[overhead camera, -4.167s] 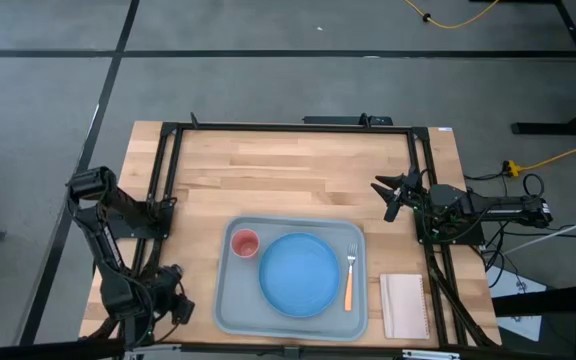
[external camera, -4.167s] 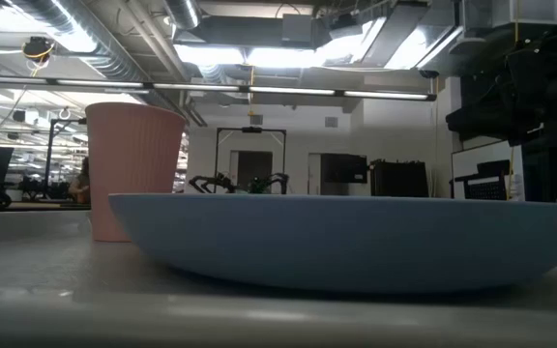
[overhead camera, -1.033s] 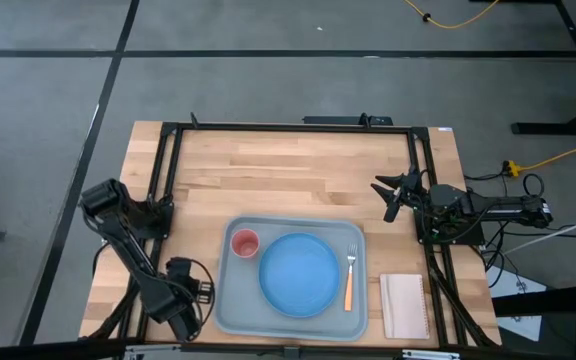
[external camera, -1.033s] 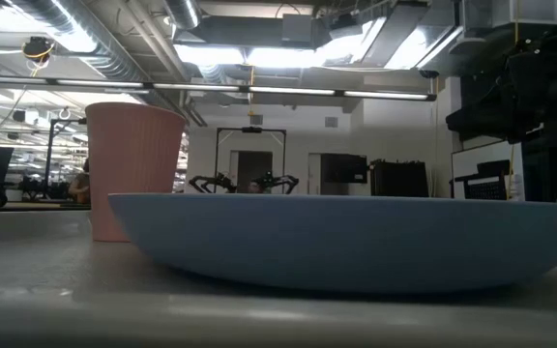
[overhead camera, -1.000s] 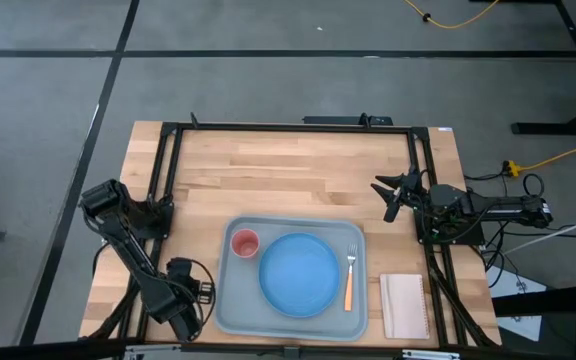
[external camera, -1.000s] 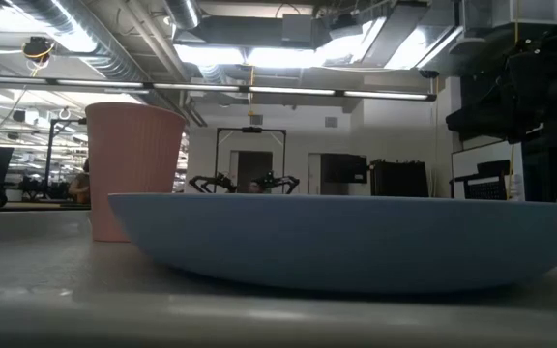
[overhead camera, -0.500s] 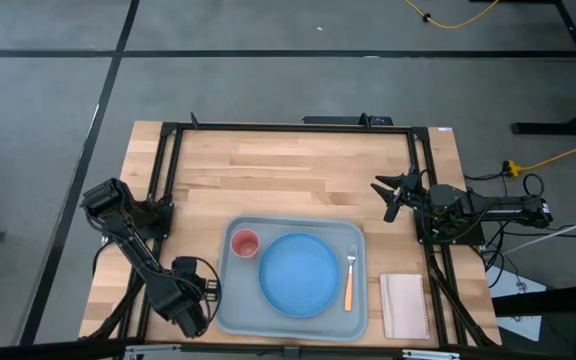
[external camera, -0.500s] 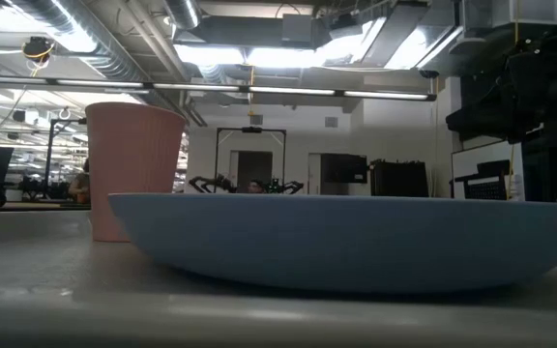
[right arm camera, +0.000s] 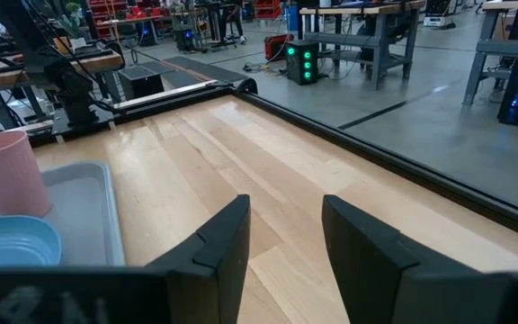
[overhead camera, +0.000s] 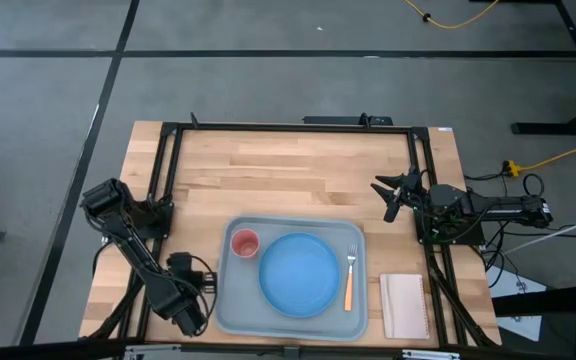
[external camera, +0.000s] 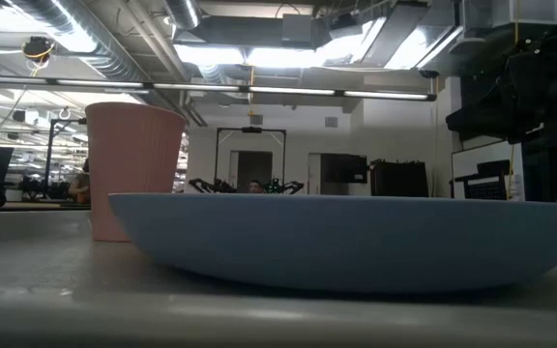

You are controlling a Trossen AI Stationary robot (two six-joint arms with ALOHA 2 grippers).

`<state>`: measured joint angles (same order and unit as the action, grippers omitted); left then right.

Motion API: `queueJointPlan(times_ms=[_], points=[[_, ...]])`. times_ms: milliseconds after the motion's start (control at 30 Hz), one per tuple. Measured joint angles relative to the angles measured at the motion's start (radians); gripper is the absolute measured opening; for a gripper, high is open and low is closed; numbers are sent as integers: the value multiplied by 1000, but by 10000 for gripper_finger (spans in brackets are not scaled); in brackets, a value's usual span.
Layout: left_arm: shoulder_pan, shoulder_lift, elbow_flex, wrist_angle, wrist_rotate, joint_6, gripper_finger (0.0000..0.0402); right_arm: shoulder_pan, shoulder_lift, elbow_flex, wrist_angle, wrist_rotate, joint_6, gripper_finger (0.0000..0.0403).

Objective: Pick and place plate/cup/fork/spoon on tray
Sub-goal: Put the black spoon on the gray tray on the left of the blue plate

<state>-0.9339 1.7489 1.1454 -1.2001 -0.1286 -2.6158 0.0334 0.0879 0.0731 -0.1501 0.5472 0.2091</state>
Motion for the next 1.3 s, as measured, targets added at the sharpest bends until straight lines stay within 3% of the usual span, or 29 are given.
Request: queueJointPlan(times_ms=[133, 367, 1000, 1133, 1300], points=[[-14, 0, 0, -53, 16, -45, 154, 0, 0, 0, 0, 0, -1, 145], [-48, 0, 0, -10, 100, -49, 154, 0, 0, 0, 0, 0, -1, 145], [-113, 48, -7, 53, 105, -53, 154, 0, 0, 0, 0, 0, -1, 145], [-116, 48, -47, 83, 188, -55, 154, 0, 0, 0, 0, 0, -1, 145], [-119, 48, -88, 162, 131, -78, 154, 0, 0, 0, 0, 0, -4, 145]])
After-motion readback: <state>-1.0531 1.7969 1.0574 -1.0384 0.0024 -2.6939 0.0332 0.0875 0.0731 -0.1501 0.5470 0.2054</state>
